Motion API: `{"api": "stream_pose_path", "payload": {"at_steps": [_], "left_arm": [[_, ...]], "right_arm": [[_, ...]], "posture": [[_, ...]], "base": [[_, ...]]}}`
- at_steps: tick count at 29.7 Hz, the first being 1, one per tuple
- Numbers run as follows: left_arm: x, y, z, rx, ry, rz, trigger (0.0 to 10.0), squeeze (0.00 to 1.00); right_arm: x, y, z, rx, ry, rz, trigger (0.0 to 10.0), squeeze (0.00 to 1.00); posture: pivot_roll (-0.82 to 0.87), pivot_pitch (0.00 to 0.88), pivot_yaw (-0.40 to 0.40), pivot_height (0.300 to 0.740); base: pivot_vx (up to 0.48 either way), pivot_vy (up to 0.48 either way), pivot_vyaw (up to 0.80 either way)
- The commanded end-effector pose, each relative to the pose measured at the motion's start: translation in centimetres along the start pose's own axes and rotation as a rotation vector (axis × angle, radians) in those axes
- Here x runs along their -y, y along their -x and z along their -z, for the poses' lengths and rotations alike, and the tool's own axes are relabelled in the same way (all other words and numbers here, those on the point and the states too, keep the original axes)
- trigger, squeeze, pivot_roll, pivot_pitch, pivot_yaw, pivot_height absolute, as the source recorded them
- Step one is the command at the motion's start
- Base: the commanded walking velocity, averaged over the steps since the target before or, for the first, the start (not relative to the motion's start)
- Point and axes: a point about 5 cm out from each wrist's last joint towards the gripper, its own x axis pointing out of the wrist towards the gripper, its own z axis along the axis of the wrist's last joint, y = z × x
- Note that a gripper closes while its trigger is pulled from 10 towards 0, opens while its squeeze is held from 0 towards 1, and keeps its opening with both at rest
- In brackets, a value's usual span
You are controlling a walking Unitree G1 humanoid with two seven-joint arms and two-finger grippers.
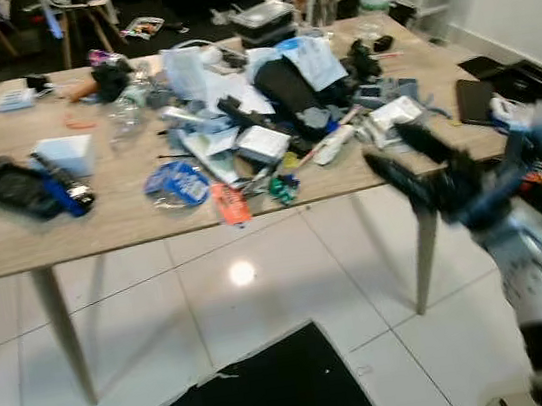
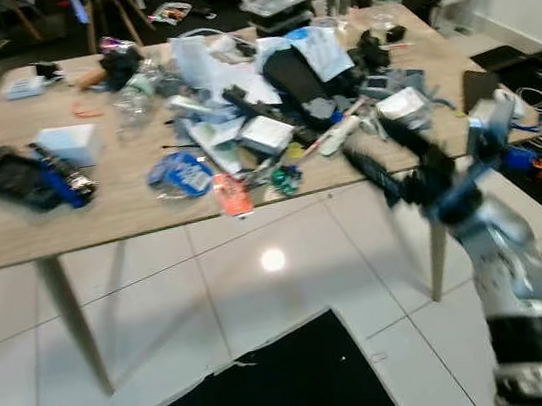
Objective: Picking trash to rubbish bin
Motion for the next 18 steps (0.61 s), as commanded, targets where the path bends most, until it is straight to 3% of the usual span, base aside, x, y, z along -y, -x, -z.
{"api": "stream_pose_path", "payload": {"at_steps": [1,11,18], "left_arm": [[0.0,0.2,1.2,-0.041,-0.002,0.001,10.0,0.0],[-0.2,0.2,1.0,-0.035,-0.009,0.0,10.0,0.0],[-0.1,0.2,0.9,-0.035,-0.006,0.001,10.0,0.0]], "right_arm": [[0.3,0.0,1.1,-0.056,0.015,0.068,10.0,0.0],[-0.7,-0.5,2.7,-0.117,0.01,0.089,10.0,0.0],[0.1,-0.4,3.7,-0.158,0.031,0.174,10.0,0.0]], "posture": [[-0.01,0.097,0.019,0.74],[-0.01,0.102,0.025,0.74],[-0.01,0.102,0.025,0.74]], "base": [[0.289,0.0,0.0],[0.287,0.0,0.0],[0.286,0.0,0.0]]}}
